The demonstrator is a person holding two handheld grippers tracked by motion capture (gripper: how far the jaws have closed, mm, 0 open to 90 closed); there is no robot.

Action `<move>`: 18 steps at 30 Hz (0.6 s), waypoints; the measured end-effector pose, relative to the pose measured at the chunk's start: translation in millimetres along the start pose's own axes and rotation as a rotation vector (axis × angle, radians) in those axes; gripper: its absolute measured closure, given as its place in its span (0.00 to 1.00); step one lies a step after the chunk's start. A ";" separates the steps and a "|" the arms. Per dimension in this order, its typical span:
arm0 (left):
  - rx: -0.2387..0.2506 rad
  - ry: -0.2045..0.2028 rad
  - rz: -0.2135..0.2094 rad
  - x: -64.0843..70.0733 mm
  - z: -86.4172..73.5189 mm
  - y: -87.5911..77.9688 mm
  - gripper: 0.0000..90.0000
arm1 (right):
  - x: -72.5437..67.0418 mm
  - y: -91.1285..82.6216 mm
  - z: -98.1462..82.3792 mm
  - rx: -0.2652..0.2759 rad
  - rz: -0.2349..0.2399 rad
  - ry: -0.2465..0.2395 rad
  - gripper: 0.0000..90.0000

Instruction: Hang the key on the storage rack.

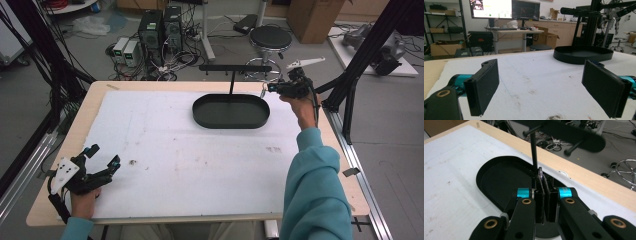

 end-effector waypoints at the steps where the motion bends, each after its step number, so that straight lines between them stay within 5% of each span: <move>1: 0.000 0.001 0.000 0.0 0.0 0.0 0.16 | 1.9 0.0 3.3 0.004 -0.003 -0.012 0.99; 18: 0.000 0.005 -0.001 0.3 -0.1 -0.1 0.16 | 21.2 8.0 26.5 -0.029 -0.031 -0.043 0.99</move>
Point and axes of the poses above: each handheld gripper's, and its own axes: y roughly forward along the jaws, z roughly out of its top, x roughly to its right, the point moved 2 cm from there along y, roughly forward along the jaws, and after that the axes turned 10 degrees about -y, right-handed, at the moved point
